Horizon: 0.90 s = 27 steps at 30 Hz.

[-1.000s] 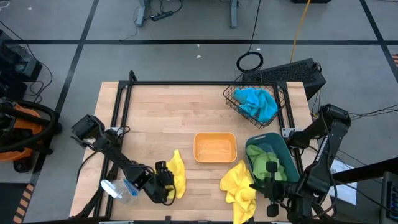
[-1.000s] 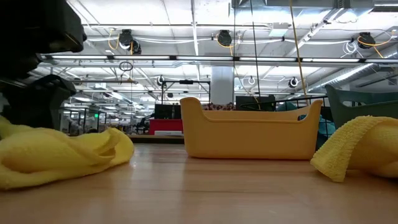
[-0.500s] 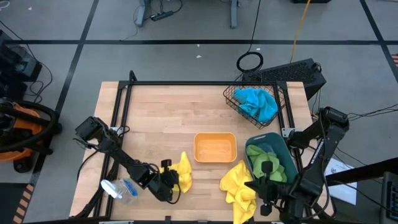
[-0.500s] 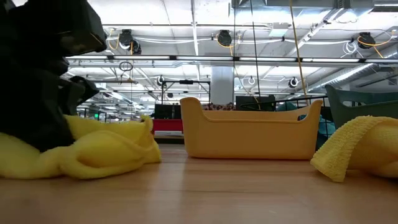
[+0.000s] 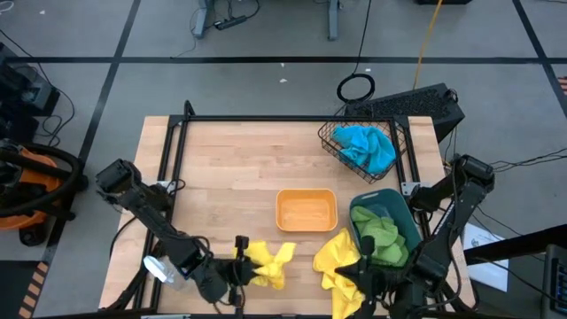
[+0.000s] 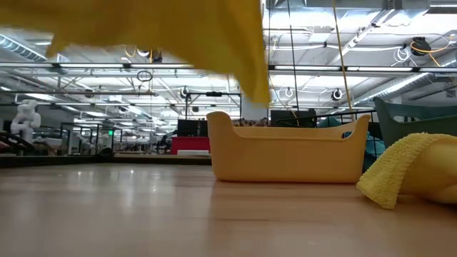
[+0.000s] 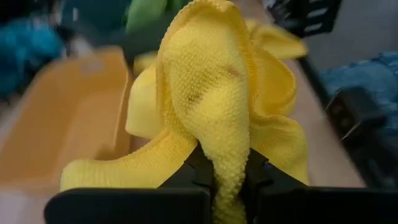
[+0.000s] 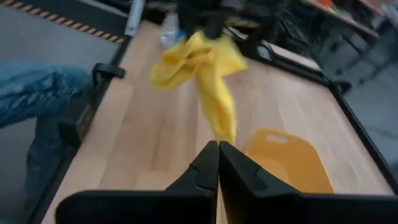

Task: Sort microfiber towel by color & place in baskets
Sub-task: Put the left yellow microfiber cloth into the orange bin

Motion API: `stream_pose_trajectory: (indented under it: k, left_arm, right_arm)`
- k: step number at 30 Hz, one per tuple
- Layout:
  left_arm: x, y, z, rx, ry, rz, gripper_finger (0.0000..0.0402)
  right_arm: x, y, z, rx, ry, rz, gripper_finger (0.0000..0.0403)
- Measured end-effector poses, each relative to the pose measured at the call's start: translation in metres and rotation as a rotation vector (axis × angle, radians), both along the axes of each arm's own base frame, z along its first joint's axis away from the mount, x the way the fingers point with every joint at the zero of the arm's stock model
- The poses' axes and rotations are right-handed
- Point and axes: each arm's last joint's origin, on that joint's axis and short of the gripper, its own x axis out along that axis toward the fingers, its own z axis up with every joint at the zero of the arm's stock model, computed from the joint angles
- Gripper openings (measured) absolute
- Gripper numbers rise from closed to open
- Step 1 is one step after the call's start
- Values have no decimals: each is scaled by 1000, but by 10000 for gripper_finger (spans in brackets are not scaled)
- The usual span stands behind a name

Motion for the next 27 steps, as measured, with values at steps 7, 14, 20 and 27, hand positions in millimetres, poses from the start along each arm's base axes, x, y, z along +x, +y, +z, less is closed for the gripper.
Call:
stream_pose_trajectory:
  k: [7,14,20,27]
  left_arm:
    - [12,-3,52,135,-130,-88,25]
    - [29,9,74,292,-175,-120,25]
    - [33,12,81,351,-188,-137,29]
    - [31,9,80,346,-187,-148,31]
  right_arm:
    - [32,16,-11,-182,-57,123,9]
    - [65,10,-2,-304,-183,90,95]
    - [65,0,11,-388,-235,-93,194]
    - [63,-7,-5,-267,-156,-104,247]
